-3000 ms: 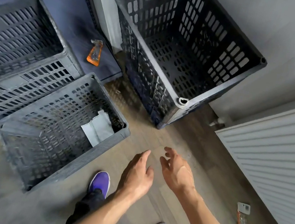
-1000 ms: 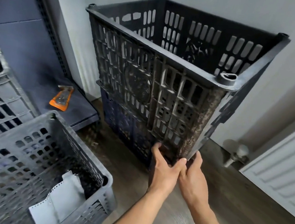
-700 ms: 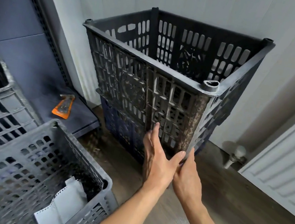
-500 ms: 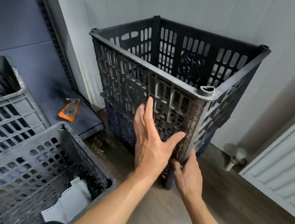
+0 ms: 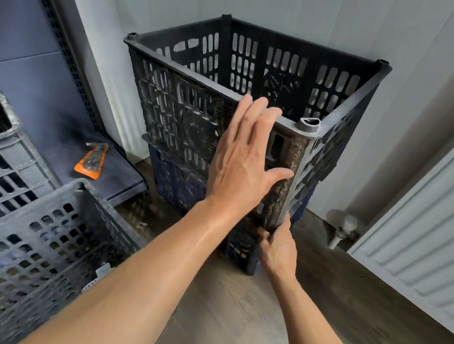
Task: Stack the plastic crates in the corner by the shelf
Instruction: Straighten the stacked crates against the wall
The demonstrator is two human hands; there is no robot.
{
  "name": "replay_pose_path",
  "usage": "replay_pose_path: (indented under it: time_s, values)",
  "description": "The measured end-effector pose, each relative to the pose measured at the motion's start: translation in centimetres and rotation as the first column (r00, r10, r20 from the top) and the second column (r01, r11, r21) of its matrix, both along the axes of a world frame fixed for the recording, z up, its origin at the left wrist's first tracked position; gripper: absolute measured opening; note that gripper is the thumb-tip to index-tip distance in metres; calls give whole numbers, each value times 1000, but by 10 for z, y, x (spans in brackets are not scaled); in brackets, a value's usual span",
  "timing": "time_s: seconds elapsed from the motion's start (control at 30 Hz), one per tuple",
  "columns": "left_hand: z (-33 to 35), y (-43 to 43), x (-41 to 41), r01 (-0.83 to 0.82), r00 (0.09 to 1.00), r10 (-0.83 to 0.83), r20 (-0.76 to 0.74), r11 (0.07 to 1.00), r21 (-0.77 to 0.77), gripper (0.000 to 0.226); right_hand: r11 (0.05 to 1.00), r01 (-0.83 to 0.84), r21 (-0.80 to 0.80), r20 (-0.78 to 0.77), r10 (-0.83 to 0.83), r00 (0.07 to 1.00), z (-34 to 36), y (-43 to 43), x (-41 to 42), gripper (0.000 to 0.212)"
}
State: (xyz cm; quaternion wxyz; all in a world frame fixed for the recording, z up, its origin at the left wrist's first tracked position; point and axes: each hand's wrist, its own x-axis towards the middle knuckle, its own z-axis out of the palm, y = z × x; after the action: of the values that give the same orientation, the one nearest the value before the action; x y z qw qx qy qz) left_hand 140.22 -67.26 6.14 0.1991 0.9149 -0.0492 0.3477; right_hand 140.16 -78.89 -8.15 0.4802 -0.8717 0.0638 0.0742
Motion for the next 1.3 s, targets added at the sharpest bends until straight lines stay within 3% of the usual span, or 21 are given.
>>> replay_pose_path:
  time_s: [0.43, 0.6, 0.9, 1.03, 1.13, 1.3]
  values:
    - [18, -16, 19, -172, 982, 182, -43, 969, 177, 92, 986, -75, -148, 18, 79, 997, -5, -15, 22, 72]
    - [11, -17, 16, -126, 986, 142, -88, 978, 168, 91, 953, -107, -285, -29, 103, 994, -9, -20, 15, 75]
    - [9, -4, 0, 33, 978, -12, -207, 995, 96, 96, 917, -237, -320, -91, 219, 971, -13, -31, 2, 73]
    - [8, 5, -7, 117, 966, -101, -239, 992, 56, 102, 902, -330, -278, -233, 270, 934, -11, -30, -6, 61]
    - [-2, 11, -21, 111, 965, -99, -244, 993, 34, 101, 855, -420, -305, -305, 330, 893, -12, -26, -14, 41]
    - [-47, 39, -58, 36, 909, -13, -416, 998, 48, 89, 759, -547, -354, -286, 469, 836, -7, -13, -28, 32]
